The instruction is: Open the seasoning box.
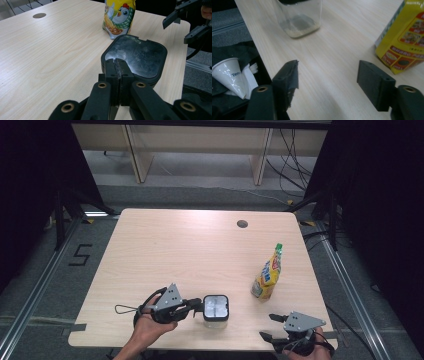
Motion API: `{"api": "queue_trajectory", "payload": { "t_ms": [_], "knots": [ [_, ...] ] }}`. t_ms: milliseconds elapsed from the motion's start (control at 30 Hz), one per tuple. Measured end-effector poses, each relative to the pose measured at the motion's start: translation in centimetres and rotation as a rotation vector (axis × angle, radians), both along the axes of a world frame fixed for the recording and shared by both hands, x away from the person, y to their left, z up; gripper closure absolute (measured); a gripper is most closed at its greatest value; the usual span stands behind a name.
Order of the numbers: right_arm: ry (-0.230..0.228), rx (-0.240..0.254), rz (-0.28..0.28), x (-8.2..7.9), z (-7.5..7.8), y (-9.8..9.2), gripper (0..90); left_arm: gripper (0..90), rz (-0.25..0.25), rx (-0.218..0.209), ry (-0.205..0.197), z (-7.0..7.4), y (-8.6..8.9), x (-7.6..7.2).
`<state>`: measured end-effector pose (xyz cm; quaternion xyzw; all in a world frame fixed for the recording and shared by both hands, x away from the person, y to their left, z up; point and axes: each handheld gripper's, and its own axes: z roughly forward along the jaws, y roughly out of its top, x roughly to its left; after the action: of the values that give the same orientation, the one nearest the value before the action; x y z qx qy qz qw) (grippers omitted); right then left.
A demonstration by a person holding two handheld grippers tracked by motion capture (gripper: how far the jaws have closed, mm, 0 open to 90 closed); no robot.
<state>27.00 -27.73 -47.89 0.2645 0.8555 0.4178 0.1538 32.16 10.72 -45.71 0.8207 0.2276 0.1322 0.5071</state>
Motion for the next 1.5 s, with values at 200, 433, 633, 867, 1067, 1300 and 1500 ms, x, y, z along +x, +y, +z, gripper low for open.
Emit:
{"api": "queue_trajectory", "payload": {
  "t_ms": [200, 433, 633, 867, 1067, 1300, 1500],
  "knots": [
    [-0.027, 0.046, 0.016, 0.4, 0.5, 0.0, 51.6, 88.0, 0.014, -0.020, 0.013, -0.1, -0.1, -0.1],
    [-0.051, 0.060, 0.021, 0.8, 1.1, 0.5, 59.9, 88.1, 0.007, -0.019, 0.013, -0.1, 0.0, 0.0],
    [-0.071, 0.073, 0.025, 1.3, 1.4, 0.9, 64.9, 88.5, 0.009, -0.023, 0.019, -0.1, 0.1, 0.0],
    [-0.095, 0.081, 0.086, 1.9, 1.7, 2.8, 73.1, 88.7, 0.009, -0.025, 0.020, -0.1, 0.1, 0.0],
    [-0.109, 0.082, 0.115, 2.4, 1.9, 4.2, 77.5, 88.8, 0.009, -0.021, 0.019, -0.2, 0.1, 0.0],
    [-0.125, 0.084, 0.153, 2.9, 2.3, 5.9, 82.2, 88.9, 0.013, -0.024, 0.026, -0.2, 0.2, -0.1],
    [-0.122, 0.062, 0.165, 3.2, 2.5, 7.0, 85.6, 88.9, 0.004, -0.019, 0.017, -0.2, 0.2, 0.0]
  ]
}}
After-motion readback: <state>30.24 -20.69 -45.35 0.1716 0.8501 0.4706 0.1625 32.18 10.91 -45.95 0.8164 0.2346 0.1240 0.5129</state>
